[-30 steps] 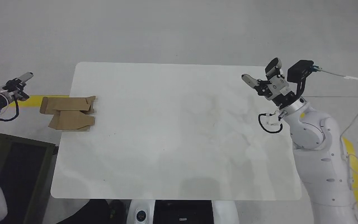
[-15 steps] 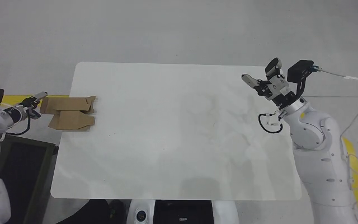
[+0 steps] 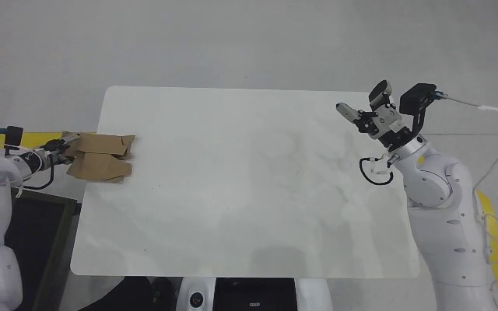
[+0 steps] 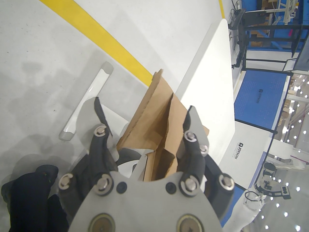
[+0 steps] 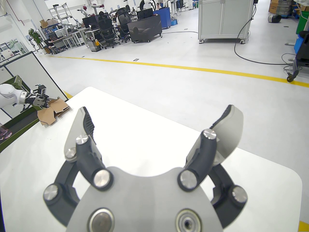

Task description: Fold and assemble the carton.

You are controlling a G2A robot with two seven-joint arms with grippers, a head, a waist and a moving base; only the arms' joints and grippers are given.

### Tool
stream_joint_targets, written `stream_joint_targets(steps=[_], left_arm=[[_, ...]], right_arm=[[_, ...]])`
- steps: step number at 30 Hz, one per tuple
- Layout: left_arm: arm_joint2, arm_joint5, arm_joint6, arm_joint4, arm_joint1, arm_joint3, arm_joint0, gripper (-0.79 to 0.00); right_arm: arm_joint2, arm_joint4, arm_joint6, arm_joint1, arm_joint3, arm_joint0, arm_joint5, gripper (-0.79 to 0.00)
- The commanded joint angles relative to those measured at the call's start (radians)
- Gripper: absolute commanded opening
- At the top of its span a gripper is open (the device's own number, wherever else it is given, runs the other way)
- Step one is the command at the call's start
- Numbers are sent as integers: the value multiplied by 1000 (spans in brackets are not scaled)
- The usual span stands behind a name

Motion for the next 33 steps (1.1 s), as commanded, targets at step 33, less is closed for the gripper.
stream_joint_targets(steps=[33], left_arm=[[64, -193, -180, -327, -49, -377, -92, -785]], right_arm=[[0, 0, 0, 0, 0, 0, 0, 0]])
